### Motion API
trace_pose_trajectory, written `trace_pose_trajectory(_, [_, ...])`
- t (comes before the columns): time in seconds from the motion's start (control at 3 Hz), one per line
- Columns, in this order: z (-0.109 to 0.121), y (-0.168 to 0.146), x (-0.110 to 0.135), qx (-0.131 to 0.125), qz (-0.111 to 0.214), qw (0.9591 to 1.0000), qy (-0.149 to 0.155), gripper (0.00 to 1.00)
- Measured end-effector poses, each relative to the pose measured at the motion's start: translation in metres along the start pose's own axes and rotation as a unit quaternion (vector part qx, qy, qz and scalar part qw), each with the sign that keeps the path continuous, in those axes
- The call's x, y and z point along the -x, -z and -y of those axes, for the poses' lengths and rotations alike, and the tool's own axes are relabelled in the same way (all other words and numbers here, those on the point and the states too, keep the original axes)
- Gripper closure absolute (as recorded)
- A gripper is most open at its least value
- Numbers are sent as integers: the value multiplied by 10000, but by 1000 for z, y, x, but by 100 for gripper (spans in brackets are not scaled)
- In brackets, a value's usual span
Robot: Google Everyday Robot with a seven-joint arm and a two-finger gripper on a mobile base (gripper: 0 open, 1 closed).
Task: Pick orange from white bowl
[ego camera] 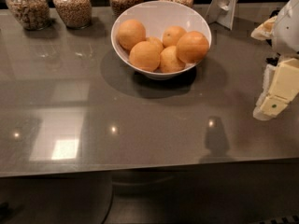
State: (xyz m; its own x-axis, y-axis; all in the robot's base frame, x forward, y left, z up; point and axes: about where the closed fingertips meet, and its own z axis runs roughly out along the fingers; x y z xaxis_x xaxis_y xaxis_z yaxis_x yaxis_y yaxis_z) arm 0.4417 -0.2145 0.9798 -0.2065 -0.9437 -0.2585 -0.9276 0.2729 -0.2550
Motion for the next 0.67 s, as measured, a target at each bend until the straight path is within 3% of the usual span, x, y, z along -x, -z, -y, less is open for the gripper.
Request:
trace_pose_trajectory(0.33, [18,2,12,-253,780,9966,33,0])
trace_pose_trajectory(0.67, [49,6,44,-580,1639,9847,98,0])
